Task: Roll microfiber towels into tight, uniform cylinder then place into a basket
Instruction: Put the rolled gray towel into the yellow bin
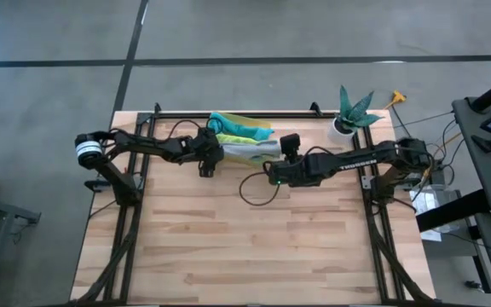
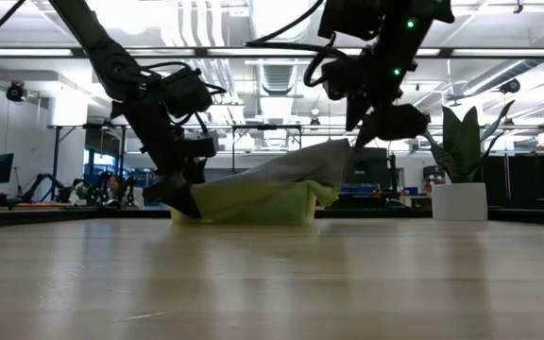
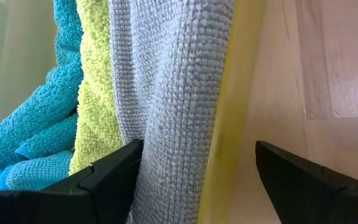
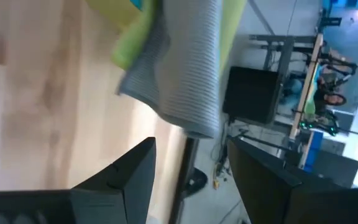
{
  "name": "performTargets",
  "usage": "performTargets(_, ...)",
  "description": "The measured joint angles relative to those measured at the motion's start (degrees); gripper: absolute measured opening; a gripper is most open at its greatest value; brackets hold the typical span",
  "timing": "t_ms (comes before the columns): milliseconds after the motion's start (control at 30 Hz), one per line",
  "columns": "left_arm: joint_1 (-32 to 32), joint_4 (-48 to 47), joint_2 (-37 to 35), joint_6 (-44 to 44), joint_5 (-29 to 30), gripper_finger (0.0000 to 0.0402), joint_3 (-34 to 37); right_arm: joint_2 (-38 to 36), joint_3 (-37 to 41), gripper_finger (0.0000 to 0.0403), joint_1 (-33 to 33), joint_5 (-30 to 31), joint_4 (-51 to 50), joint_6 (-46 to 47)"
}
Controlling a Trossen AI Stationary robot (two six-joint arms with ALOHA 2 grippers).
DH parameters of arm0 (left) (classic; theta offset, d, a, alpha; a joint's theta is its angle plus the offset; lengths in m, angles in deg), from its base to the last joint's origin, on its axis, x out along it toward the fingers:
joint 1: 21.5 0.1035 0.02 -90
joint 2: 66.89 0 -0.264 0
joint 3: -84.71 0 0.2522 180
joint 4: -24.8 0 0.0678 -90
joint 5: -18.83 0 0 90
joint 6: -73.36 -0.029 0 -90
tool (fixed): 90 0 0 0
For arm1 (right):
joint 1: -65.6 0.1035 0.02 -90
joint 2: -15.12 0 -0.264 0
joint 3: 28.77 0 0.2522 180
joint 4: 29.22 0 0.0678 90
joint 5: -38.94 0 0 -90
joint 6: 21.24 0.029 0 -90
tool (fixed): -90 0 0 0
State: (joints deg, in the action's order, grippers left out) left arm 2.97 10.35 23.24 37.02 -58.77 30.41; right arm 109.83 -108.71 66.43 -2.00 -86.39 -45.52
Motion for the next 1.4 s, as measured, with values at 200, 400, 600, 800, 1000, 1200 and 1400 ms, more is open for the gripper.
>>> performTargets(200,0.0,0.0,0.0,0.0,0.0,0.0294,0.0,0.0,6.0,0.0196,-1.3,-7.2,12.9,-0.6)
performTargets(400,0.0,-0.2,0.0,0.0,0.0,0.0294,0.0,0.0,11.4,0.0196,-2.4,-14.9,22.1,-0.9)
performTargets(600,0.0,-0.4,0.0,0.0,0.0,0.0294,0.0,0.0,13.5,0.0196,-2.3,-18.2,20.9,2.1)
performTargets(800,0.0,-1.9,0.0,0.0,0.1,0.0294,0.0,0.0,14.7,0.0195,-2.2,-19.2,19.6,4.8)
performTargets(1000,0.0,-2.0,0.0,0.0,0.1,0.0294,0.1,-2.8,10.4,0.0195,0.5,-5.5,14.0,6.4)
performTargets(1200,0.0,-1.1,0.0,0.0,0.0,0.0294,0.1,-6.5,9.0,0.0192,3.1,-3.6,36.5,0.3)
performTargets(1400,0.0,-0.7,0.0,0.0,-0.1,0.0294,0.1,-1.6,11.0,0.0166,-2.9,-10.3,59.2,-3.2)
